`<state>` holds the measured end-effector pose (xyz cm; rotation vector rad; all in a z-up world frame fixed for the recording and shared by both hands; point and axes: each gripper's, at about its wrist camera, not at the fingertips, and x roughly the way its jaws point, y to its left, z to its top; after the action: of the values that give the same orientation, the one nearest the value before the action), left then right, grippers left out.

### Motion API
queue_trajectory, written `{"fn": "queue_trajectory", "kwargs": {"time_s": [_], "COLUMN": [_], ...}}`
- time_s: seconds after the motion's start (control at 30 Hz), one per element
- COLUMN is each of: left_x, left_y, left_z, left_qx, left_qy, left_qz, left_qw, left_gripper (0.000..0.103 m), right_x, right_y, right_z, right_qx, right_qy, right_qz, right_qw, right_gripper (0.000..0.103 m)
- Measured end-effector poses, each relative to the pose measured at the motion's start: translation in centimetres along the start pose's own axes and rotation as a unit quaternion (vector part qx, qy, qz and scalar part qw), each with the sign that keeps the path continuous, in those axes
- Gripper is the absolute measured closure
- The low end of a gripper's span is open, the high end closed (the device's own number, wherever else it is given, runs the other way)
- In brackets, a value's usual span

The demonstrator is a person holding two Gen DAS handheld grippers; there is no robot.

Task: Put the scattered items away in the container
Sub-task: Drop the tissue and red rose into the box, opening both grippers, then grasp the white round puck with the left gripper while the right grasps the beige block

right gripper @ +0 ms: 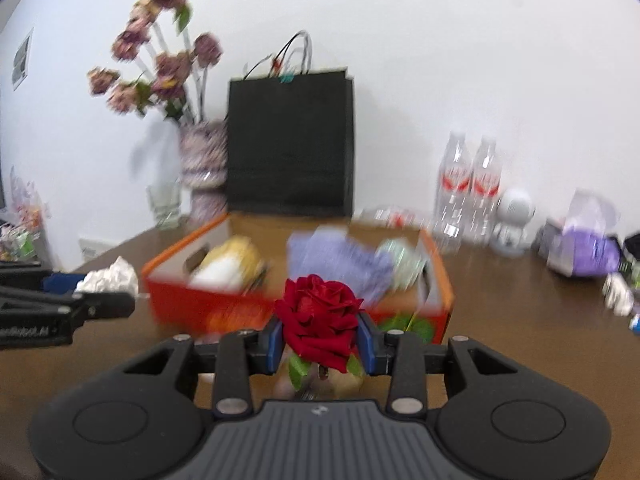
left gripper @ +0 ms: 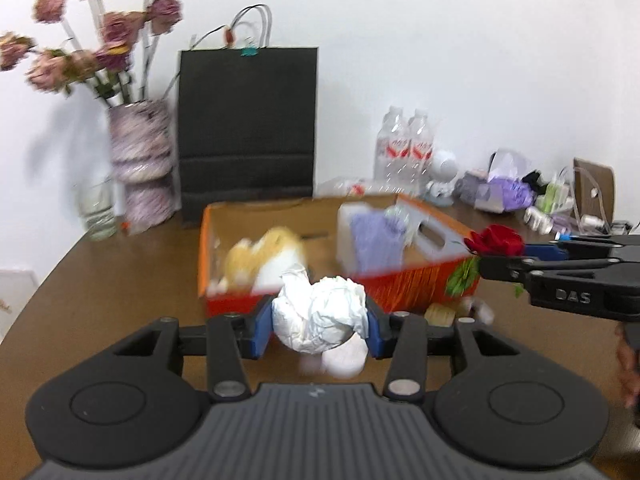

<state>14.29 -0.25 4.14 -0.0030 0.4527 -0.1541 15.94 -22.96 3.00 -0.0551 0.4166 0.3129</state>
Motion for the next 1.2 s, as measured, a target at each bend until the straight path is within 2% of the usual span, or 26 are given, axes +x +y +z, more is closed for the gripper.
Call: {"fn": "queue_trajectory", "kwargs": {"time_s": [0.07,0.2,0.3,0.4,0.47,0.5,0.53,0.6,0.7,0.73,0.9,1.03,1.07,1.17,1.2], "left_x": [2.3,8.1,11.9,14.4,15.4,15.6,15.4,14.7,12.6,11.7,6.6,3.5,3.0,2.9,3.3], "left_y": [-0.2,-0.5,-0.3,0.1,0.5,0.6,0.6,0.5,0.4,0.4,0.9,0.6,0.5,0.1,-0.1], "left_z": [2.2,4.7,4.8,4.2,3.9,3.9,3.9,4.0,4.3,4.3,3.2,0.5,-0.4,-2.7,-3.2], "left_qx": [-0.004,-0.012,-0.034,-0.045,-0.047,-0.047,-0.047,-0.037,-0.023,-0.024,-0.012,0.018,0.020,0.015,0.012], "left_qy": [0.000,0.011,0.024,0.034,0.043,0.041,0.037,0.025,-0.001,-0.007,-0.015,-0.006,-0.003,0.023,0.034], "left_qz": [0.000,0.012,0.022,0.031,0.035,0.033,0.029,0.040,0.044,0.041,0.021,0.009,0.005,-0.017,-0.024], "left_qw": [1.0000,0.9998,0.9989,0.9979,0.9973,0.9975,0.9978,0.9982,0.9988,0.9988,0.9996,0.9998,0.9998,0.9995,0.9991], "left_gripper": [0.056,0.055,0.055,0.055,0.052,0.042,0.033,0.009,0.000,0.000,0.000,0.000,0.003,0.024,0.029], "right_x": [1.8,7.3,10.6,12.7,13.7,14.1,14.4,14.3,12.5,11.6,6.4,3.0,2.7,3.3,3.9], "right_y": [-1.0,-2.6,-3.3,-4.1,-4.4,-4.6,-4.7,-5.1,-5.5,-5.5,-4.7,-3.6,-3.4,-2.8,-2.7], "right_z": [2.0,4.1,4.2,3.9,3.7,3.6,3.5,3.5,4.2,4.4,3.9,1.2,0.3,-2.1,-2.8], "right_qx": [0.001,0.013,0.017,0.026,0.021,0.019,0.021,0.029,0.038,0.043,0.017,-0.017,-0.022,-0.025,-0.023], "right_qy": [0.002,0.044,0.054,0.068,0.077,0.083,0.088,0.085,0.061,0.052,0.019,0.013,0.022,0.060,0.073], "right_qz": [-0.006,-0.002,-0.021,-0.019,-0.020,-0.021,-0.018,-0.015,-0.014,-0.009,0.002,0.004,0.006,0.011,0.008], "right_qw": [1.000,0.999,0.998,0.997,0.997,0.996,0.996,0.996,0.997,0.998,1.000,1.000,0.999,0.998,0.997], "right_gripper": [0.067,0.067,0.067,0.067,0.062,0.055,0.039,0.021,0.016,0.013,0.012,0.012,0.012,0.017,0.023]}}
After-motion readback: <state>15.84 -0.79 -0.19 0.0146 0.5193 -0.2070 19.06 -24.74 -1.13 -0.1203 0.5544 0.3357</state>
